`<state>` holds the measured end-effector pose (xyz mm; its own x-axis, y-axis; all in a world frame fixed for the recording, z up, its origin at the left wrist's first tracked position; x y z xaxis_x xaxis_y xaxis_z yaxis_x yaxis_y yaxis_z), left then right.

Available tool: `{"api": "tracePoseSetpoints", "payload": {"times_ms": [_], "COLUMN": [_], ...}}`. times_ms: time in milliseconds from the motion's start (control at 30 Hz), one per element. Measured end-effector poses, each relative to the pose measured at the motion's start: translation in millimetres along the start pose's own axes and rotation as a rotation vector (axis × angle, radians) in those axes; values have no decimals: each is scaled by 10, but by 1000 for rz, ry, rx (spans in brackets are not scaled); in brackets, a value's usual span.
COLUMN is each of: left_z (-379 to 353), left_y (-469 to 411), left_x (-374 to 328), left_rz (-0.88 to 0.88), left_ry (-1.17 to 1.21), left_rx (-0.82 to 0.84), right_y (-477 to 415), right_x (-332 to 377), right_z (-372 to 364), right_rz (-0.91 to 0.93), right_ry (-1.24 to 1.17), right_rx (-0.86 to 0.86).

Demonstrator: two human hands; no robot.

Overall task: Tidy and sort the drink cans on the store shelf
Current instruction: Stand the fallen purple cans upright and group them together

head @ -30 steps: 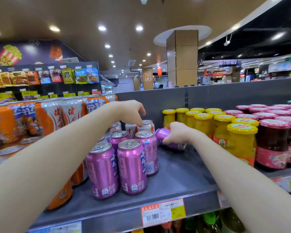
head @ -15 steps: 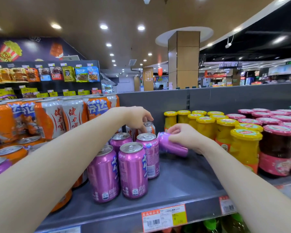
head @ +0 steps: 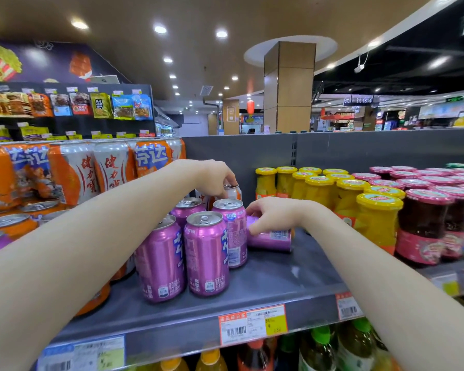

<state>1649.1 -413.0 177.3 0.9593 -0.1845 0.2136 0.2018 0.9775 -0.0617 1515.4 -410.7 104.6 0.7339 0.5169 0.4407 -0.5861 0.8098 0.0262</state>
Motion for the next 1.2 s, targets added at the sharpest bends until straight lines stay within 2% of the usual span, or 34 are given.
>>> {"api": "tracePoseSetpoints", "payload": {"times_ms": [133,267,367,467,667,800,933,1200], "left_z": [41,125,172,198,228,272,356,388], "left_y": [27,55,83,133,252,423,683,1184], "left_x": [13,50,84,81,-14,-119,-238,-269], "left_rz": [7,11,21,29,22,7,-23,-5], "left_ry": [45,80,91,103,165,185,223,86], "left_rx": [-6,-67,-68,-54,-14,19,-18,-109], "right_y": [8,34,97,147,146,192,192,332], "right_x": [-12,-58,-130,-209,-337,-322,-340,-242], "right_z": [-62,65,237,305,162,119,68,-26], "right_rz": [8,35,34,42,18,51,66,110], "right_ry": [73,38,-177,-387,-677,-670,-676,-689], "right_rx": [-9,-202,-383,-459,-473,-436,-394,-424]}}
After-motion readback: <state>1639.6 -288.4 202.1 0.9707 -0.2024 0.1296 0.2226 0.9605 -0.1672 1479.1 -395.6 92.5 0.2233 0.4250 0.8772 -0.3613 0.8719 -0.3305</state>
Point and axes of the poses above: each hand's wrist, its own y-axis away from the middle knuckle, its own z-axis out of the back of the hand, x = y × z, the point moved 7 cm from there along -y, towards the middle knuckle, and after that the axes turned 6 degrees about -y, right-handed, at the moved point
